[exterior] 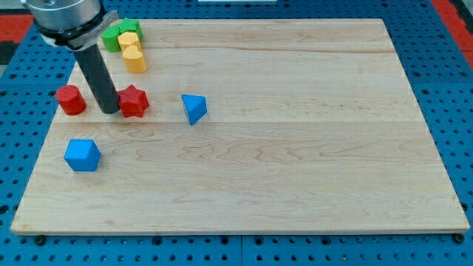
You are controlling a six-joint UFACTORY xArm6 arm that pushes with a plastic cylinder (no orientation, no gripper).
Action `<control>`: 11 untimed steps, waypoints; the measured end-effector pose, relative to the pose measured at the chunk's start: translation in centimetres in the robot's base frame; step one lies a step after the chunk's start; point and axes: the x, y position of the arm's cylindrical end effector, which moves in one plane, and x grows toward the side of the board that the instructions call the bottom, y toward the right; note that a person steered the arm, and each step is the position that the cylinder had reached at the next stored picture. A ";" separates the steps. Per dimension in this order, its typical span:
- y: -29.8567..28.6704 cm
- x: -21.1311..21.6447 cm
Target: Push red circle into the red star
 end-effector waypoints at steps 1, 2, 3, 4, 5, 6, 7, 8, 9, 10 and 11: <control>4.5 -0.2; 9.5 1.0; 13.2 1.2; 13.7 1.4; 5.8 4.6; -2.8 4.6; -9.5 3.0; -10.4 2.3; -10.0 0.2; -7.6 -1.9; -6.2 -3.5</control>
